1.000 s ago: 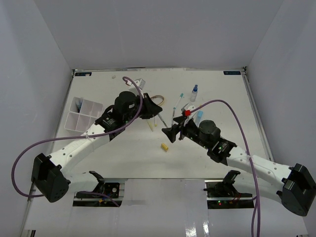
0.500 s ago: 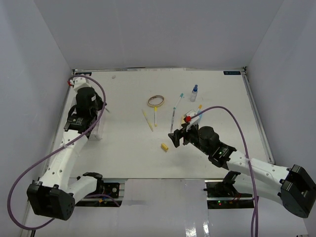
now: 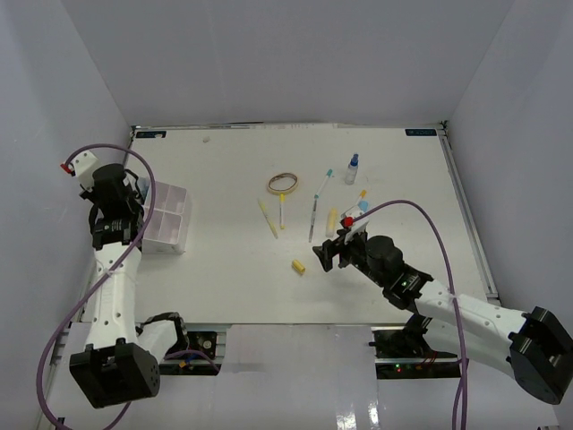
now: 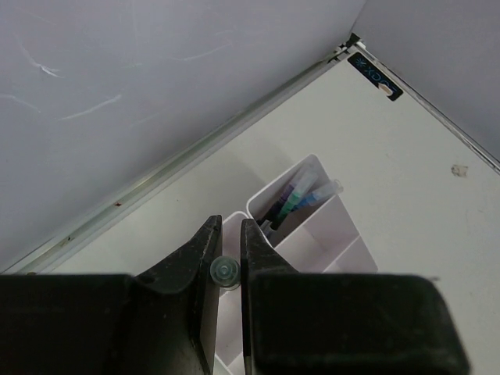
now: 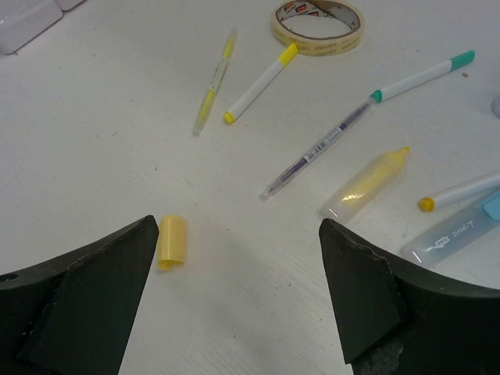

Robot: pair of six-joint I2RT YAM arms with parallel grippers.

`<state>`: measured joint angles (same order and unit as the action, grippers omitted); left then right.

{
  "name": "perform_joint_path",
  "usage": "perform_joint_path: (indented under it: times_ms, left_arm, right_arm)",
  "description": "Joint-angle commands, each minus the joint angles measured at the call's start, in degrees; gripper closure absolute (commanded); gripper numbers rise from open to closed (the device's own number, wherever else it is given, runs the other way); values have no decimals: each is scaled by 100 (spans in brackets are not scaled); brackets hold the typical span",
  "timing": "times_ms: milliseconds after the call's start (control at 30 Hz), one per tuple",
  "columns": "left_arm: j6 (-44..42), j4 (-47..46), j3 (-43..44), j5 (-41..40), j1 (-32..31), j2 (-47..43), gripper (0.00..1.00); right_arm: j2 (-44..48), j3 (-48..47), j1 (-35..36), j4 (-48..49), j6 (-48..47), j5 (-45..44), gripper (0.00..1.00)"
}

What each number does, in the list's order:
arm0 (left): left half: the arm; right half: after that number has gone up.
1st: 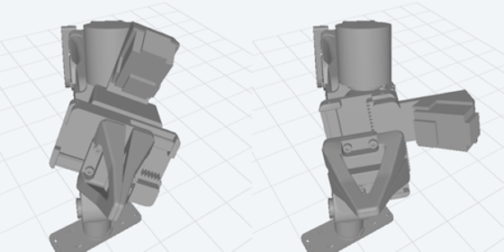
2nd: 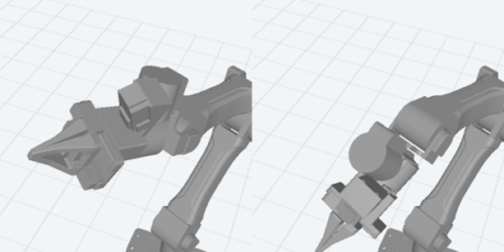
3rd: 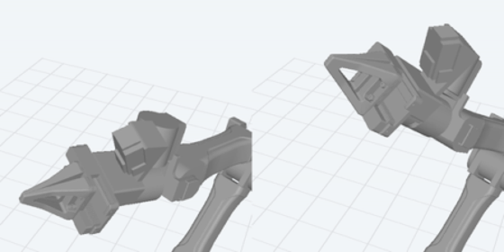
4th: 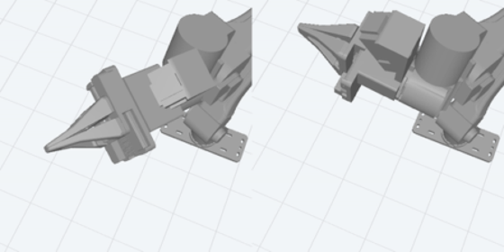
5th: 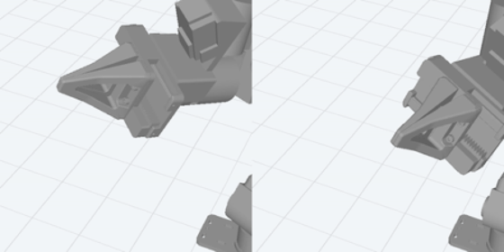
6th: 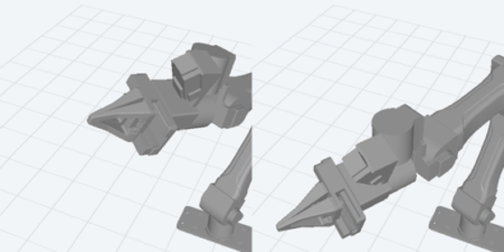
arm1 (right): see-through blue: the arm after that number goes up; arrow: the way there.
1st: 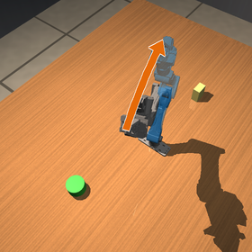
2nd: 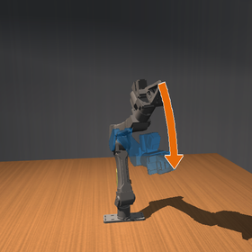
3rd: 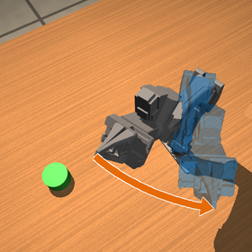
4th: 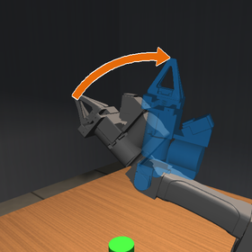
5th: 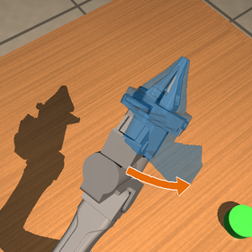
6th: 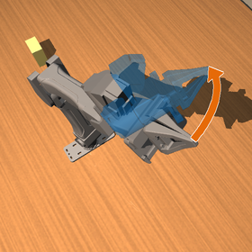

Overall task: Sort the stationery into containers
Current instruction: Place the pen in the storage box.

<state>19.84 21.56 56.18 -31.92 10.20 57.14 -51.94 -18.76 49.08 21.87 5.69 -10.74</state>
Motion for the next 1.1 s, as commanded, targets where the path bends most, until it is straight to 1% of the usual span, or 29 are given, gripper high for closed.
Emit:
perform_joint_path:
  times_ms: [0,100,133,233,333,367,433,467,567,600,667,700,733,767,833,867,900,967,1000,1067]
  left_arm:
    - [-234,-476,-405,-306,140,-46,96]
    - [-261,-916,-678,-341,246,-37,95]
    - [-391,-1169,-853,-289,272,-37,93]
    - [-297,-1207,-969,-245,351,86,92]
    - [-165,-1216,-1083,-165,422,157,81]
    - [-138,-1224,-1118,-148,439,165,75]
    - [-85,-1198,-1153,-104,457,157,67]
    - [-42,-1181,-1180,-69,466,148,57]
    - [20,-1049,-1128,19,483,157,48]
    - [46,-944,-1101,45,475,157,42]
    - [125,-847,-1022,72,475,122,37]
    - [143,-742,-996,116,475,95,32]
    - [187,-689,-960,238,483,8,30]
    - [205,-654,-934,335,483,-54,30]
    - [188,-644,-881,659,475,-255,21]
    - [161,-592,-846,1087,475,-291,18]
    - [170,-540,-698,1318,475,-318,17]
    - [187,-338,-504,1888,448,-292,9]
    - [196,-267,-312,2405,422,-266,4]
    - [187,-109,-143,2865,247,-204,2]
  right_arm:
    - [202,118,-48,432,37,11,10]
    - [228,136,-65,432,46,19,10]
    - [220,145,-65,432,46,20,10]
    - [220,154,-83,432,46,20,10]
    - [176,145,-100,432,37,11,10]
    - [167,145,-100,432,46,19,10]
    - [123,145,-109,432,37,11,10]
    - [106,145,-100,432,37,11,10]
    - [18,119,-109,424,28,-33,10]
    - [0,101,-109,424,46,-59,10]
    - [-79,-30,-118,275,37,-156,10]
    - [-105,-92,-109,170,54,-208,10]
    - [-175,-249,-118,-58,107,-305,10]
    - [-228,-355,-109,-199,142,-367,9]
    - [-377,-601,-109,-550,317,-516,7]
    - [-613,-915,-109,-996,405,-699,6]
    - [-754,-1101,-109,-1261,537,-849,5]
    - [-1254,-1479,-118,-1728,731,-1069,4]
    - [-1422,-1855,-109,-2095,801,-1096,4]
    - [-1956,-2218,-118,-2465,1002,-1254,1]
